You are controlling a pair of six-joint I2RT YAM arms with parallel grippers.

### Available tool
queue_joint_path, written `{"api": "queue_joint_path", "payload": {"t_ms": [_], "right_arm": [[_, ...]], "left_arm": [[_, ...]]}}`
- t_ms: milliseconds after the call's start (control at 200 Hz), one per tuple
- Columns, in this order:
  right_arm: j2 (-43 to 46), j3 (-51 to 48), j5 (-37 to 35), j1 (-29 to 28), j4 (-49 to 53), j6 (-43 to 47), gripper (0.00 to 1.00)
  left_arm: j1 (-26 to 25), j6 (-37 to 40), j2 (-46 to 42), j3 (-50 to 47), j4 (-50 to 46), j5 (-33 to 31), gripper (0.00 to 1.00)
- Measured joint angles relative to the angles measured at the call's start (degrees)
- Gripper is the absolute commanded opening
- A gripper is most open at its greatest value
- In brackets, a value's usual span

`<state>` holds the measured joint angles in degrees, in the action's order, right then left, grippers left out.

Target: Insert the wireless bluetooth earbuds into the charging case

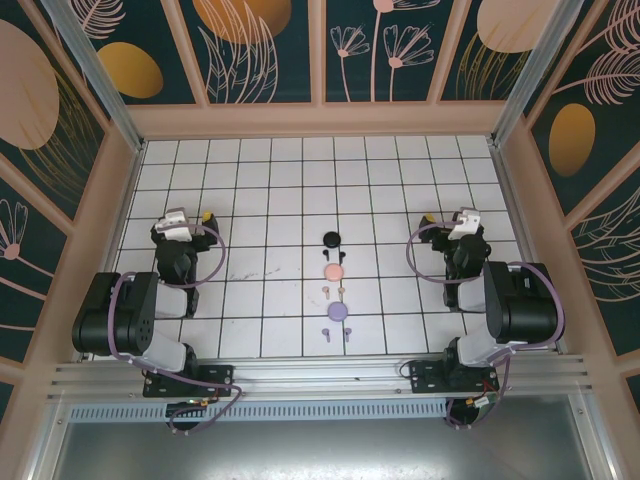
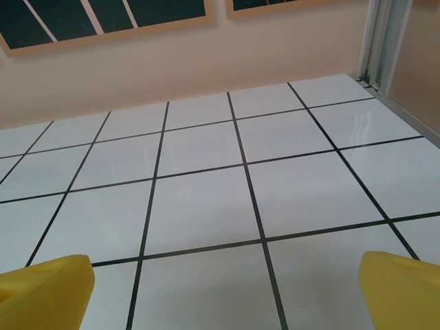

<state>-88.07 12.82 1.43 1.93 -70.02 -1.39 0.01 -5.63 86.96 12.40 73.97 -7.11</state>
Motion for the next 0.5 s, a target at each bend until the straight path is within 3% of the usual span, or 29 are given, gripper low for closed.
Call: {"api": "queue_joint_path", "payload": {"t_ms": [500], "right_arm": [[0.00,0.00,0.81,0.90,0.00,-0.02,0.99]], "left_arm": [[0.00,0.02,0.00,0.92,-2.23,0.92,0.95]]}}
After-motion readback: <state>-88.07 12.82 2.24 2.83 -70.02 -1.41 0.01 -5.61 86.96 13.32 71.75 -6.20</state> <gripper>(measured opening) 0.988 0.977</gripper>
